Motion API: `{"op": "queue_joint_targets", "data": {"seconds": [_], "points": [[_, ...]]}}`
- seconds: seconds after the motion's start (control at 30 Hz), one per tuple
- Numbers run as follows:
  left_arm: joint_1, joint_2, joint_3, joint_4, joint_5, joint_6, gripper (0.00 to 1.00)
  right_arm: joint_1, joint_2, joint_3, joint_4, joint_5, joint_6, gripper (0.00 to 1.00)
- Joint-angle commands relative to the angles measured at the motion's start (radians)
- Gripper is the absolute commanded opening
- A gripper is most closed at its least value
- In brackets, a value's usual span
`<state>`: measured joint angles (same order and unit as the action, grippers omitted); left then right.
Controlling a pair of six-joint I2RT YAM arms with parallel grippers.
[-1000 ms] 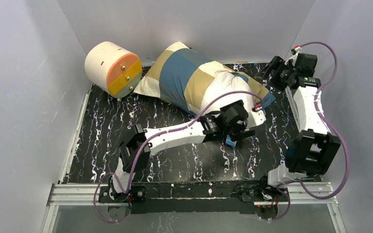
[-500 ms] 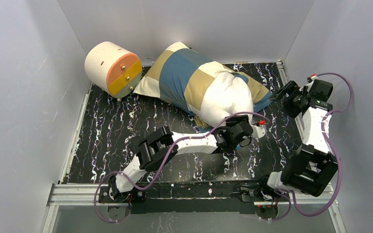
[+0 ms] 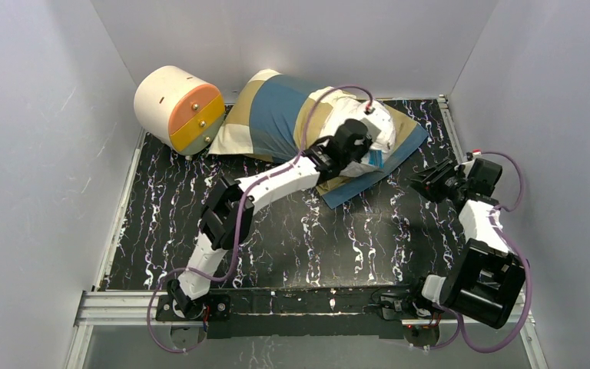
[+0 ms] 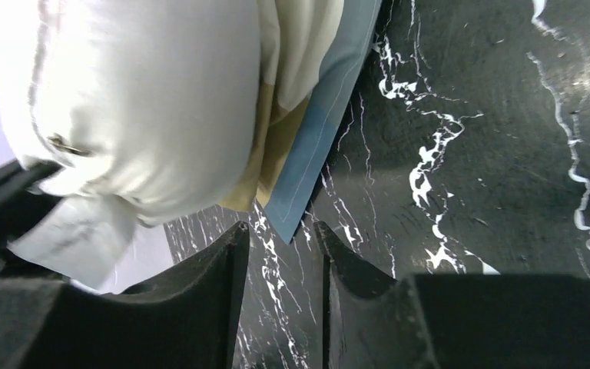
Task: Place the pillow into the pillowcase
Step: Stuff the pillow into the pillowcase.
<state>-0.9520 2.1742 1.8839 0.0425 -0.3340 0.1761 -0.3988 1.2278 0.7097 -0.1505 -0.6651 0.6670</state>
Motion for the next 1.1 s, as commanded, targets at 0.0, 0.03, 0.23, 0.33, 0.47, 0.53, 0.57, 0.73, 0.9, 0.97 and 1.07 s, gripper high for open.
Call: {"op": "queue_joint_targets", "data": {"seconds": [0.0, 0.03, 0.23, 0.33, 0.47, 0.53, 0.57, 0.73, 0.9, 0.97, 1.07], "points": [[0.112, -0.060, 0.030, -0.074, 0.040, -0.183, 0.00, 0.077, 0.007, -0.059, 0.228, 0.010, 0.110, 0.42], [0.127, -0.056, 0.039, -0.083, 0.045, -0.206, 0.00, 0.104, 0.025, -0.072, 0.255, 0.020, 0.130, 0.41], [0.211, -0.063, 0.040, -0.095, 0.122, -0.326, 0.00, 0.290, 0.193, -0.113, 0.533, 0.073, 0.300, 0.31], [0.255, -0.069, 0.026, -0.087, 0.187, -0.406, 0.00, 0.379, 0.301, -0.072, 0.625, 0.126, 0.353, 0.27], [0.292, -0.073, 0.014, -0.077, 0.227, -0.448, 0.00, 0.453, 0.443, -0.008, 0.712, 0.197, 0.430, 0.24], [0.306, -0.071, 0.014, -0.082, 0.239, -0.454, 0.00, 0.463, 0.500, 0.011, 0.773, 0.212, 0.473, 0.23], [0.313, -0.072, 0.014, -0.084, 0.251, -0.459, 0.00, 0.468, 0.525, 0.019, 0.818, 0.213, 0.494, 0.24], [0.329, -0.071, 0.013, -0.081, 0.267, -0.467, 0.00, 0.492, 0.604, 0.100, 0.856, 0.221, 0.526, 0.29], [0.334, -0.054, 0.027, -0.083, 0.277, -0.479, 0.00, 0.516, 0.700, 0.194, 0.864, 0.238, 0.555, 0.30], [0.335, -0.047, 0.035, -0.088, 0.280, -0.480, 0.00, 0.528, 0.737, 0.231, 0.852, 0.252, 0.572, 0.32], [0.337, -0.036, 0.041, -0.094, 0.283, -0.484, 0.00, 0.542, 0.790, 0.265, 0.926, 0.266, 0.606, 0.38]]}}
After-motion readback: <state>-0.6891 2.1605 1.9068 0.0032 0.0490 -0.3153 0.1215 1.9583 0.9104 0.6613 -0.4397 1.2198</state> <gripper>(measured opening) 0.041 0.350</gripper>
